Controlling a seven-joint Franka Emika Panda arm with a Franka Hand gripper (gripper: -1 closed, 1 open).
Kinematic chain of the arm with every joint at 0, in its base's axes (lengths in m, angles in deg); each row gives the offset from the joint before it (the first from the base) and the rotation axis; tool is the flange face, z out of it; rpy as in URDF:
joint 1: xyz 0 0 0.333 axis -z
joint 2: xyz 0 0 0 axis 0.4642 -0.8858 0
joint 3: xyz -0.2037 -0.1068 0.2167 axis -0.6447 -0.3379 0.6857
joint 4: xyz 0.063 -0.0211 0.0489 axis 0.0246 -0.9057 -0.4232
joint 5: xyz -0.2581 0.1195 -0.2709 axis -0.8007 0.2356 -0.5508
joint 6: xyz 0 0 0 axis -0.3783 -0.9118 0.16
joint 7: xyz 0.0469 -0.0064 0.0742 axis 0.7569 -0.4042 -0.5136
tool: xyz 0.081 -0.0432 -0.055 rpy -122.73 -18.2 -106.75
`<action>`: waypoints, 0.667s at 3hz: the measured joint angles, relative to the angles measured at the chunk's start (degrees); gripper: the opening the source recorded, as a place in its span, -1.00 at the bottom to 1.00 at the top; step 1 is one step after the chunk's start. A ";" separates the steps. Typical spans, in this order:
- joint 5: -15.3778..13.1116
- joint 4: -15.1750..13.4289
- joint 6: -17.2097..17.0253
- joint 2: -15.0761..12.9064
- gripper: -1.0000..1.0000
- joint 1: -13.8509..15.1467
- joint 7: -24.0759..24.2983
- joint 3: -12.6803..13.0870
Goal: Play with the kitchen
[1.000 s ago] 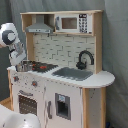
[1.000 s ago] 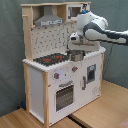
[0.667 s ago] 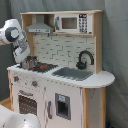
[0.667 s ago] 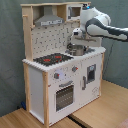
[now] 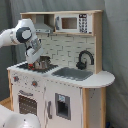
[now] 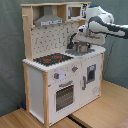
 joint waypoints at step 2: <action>-0.91 -2.33 3.61 -0.08 -1.00 10.14 -2.07 1.63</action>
